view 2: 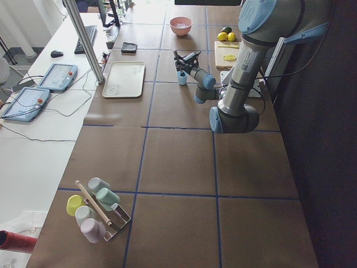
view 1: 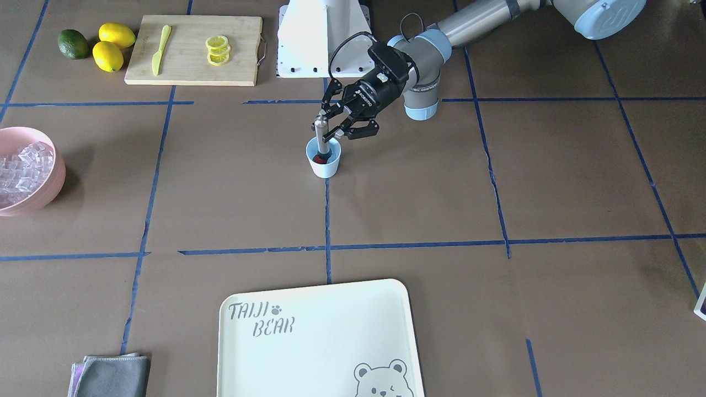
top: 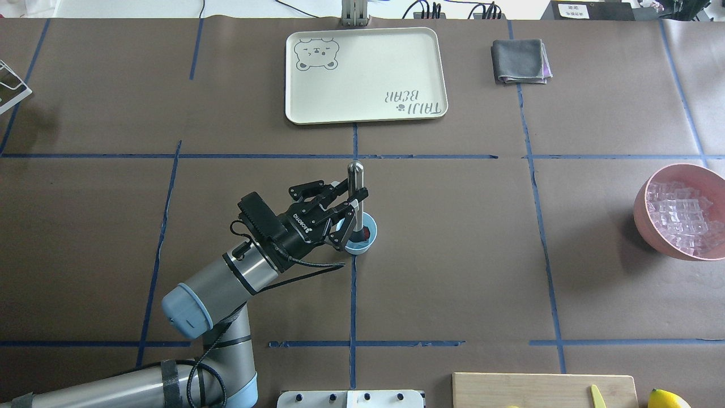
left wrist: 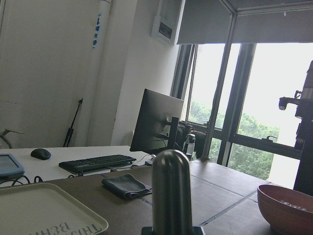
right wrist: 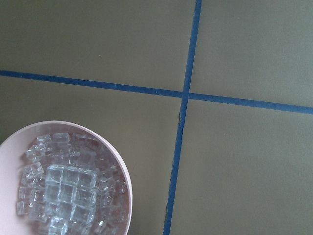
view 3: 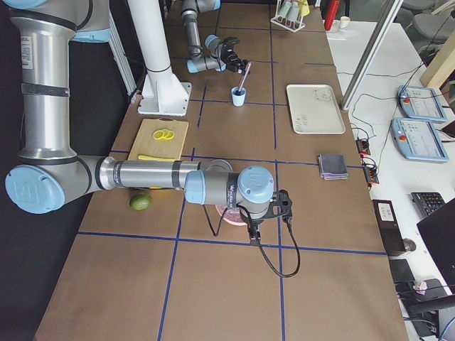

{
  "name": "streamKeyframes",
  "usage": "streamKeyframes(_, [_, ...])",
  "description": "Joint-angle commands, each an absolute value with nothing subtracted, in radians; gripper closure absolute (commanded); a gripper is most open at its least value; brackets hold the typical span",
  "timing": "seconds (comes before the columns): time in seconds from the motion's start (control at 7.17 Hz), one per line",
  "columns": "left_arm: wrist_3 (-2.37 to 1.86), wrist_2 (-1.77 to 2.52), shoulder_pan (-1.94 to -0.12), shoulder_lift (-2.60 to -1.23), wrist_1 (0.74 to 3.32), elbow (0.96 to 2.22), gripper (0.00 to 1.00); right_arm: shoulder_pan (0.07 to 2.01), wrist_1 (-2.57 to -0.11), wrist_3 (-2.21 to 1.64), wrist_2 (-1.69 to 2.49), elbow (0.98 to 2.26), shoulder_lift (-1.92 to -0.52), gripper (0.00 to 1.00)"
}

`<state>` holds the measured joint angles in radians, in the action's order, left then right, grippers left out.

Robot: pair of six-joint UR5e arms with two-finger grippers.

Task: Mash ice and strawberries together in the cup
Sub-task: 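Lift the pestle out of the cup with the left gripper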

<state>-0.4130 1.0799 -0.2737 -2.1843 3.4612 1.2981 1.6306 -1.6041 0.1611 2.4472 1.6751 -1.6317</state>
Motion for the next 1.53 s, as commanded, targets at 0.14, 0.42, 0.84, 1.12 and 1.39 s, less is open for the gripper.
streamKeyframes(0.14, [-0.416, 1.091, -0.308, -2.108, 3.423, 1.476, 1.00, 1.631, -1.605, 0.161, 2.441, 1.672, -1.631, 0.01])
streamKeyframes(0.42, [-0.528, 1.112, -0.354, -2.103, 3.281, 1.587, 1.00, 1.631, -1.603, 0.161, 2.441, 1.661, -1.631, 0.01])
streamKeyframes(0.84, [-0.939, 1.435, -0.626, -1.940, 3.111, 1.631, 1.00, 1.631, -1.602, 0.158, 2.442, 1.645, -1.632, 0.01])
streamKeyframes(1.12, [-1.174, 1.686, -0.786, -1.869, 3.010, 1.631, 1.00, 1.631, -1.598, 0.156, 2.445, 1.646, -1.632, 0.01])
streamKeyframes(1.39, [-1.348, 2.002, -0.938, -1.771, 2.889, 1.634, 1.00, 1.631, -1.595, 0.161, 2.444, 1.638, -1.637, 0.01])
